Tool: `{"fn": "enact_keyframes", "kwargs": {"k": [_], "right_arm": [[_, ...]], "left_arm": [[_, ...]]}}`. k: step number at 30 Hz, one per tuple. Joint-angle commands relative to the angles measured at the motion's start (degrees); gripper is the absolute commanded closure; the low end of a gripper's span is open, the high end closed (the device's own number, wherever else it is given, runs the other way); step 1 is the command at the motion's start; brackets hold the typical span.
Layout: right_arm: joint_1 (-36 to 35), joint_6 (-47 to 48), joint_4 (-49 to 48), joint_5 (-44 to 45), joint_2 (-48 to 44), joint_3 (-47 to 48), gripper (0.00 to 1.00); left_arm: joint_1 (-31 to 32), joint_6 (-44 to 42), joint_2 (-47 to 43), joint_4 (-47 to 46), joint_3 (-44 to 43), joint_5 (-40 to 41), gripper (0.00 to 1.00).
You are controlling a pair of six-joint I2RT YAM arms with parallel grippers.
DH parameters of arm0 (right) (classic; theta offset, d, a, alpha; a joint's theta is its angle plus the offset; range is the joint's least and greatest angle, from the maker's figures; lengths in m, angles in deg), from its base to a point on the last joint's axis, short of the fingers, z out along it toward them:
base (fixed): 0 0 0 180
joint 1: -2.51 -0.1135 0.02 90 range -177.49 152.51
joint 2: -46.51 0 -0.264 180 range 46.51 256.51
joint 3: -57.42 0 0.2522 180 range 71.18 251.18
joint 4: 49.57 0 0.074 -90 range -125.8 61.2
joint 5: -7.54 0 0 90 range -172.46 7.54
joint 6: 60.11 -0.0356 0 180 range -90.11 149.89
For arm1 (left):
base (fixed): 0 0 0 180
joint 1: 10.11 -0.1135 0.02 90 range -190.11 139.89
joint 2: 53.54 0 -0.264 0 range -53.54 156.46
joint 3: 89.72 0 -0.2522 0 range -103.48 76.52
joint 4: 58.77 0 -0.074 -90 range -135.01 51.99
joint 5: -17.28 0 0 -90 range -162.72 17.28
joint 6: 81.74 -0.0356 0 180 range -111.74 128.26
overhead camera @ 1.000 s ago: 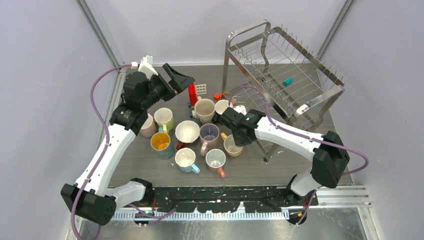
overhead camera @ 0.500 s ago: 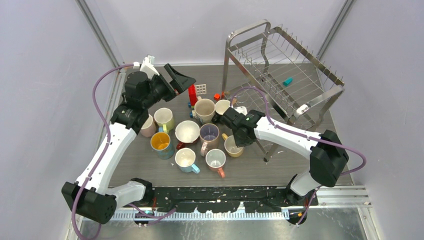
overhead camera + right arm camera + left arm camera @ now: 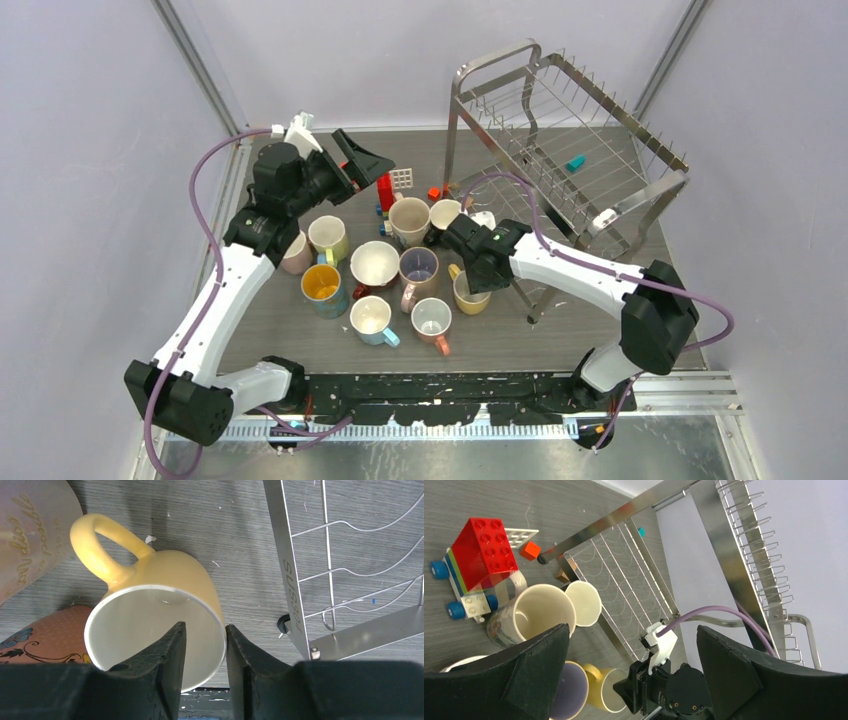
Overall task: Unload the cups from the dish rack
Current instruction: Place the cup at the center of the board, then reset both arms
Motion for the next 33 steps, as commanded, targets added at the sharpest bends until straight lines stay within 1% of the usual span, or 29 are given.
{"fn": "enact_keyframes", "kwargs": {"k": [1, 3, 12, 16, 20, 24, 33], "right_arm": [[0.11, -1.3, 0.51, 1.8, -3.62, 2.56, 0.6], [0.13, -1.37, 1.04, 1.95, -4.25, 3.31, 0.58], [0.08, -1.12, 4.47, 3.77, -6.33, 7.4, 0.47], [0.06, -0.88, 5.31, 3.18, -8.38, 9.91, 0.39], [-0.03, 0.34, 5.71, 0.37, -10.97, 14.16, 0.32], [-0.12, 2.04, 4.84, -3.82, -12.55, 18.52, 0.27], [-0.12, 5.33, 1.09, -10.92, -15.51, 26.14, 0.21]], "left_arm": [[1.08, -1.49, 1.02, 1.53, -2.96, -1.75, 0.0], [1.69, -2.1, 1.57, 2.47, -3.39, -2.24, 0.0], [3.79, -4.93, 2.28, 4.88, -4.08, -3.25, 0.0], [4.42, -6.8, 1.74, 6.59, -4.47, -3.26, 0.0], [4.44, -9.45, -0.11, 9.59, -4.29, -2.42, 0.0], [4.44, -10.74, -1.82, 11.47, -4.11, -1.88, 0.0], [4.48, -14.17, -7.72, 16.5, -3.37, 2.0, 0.0]]}}
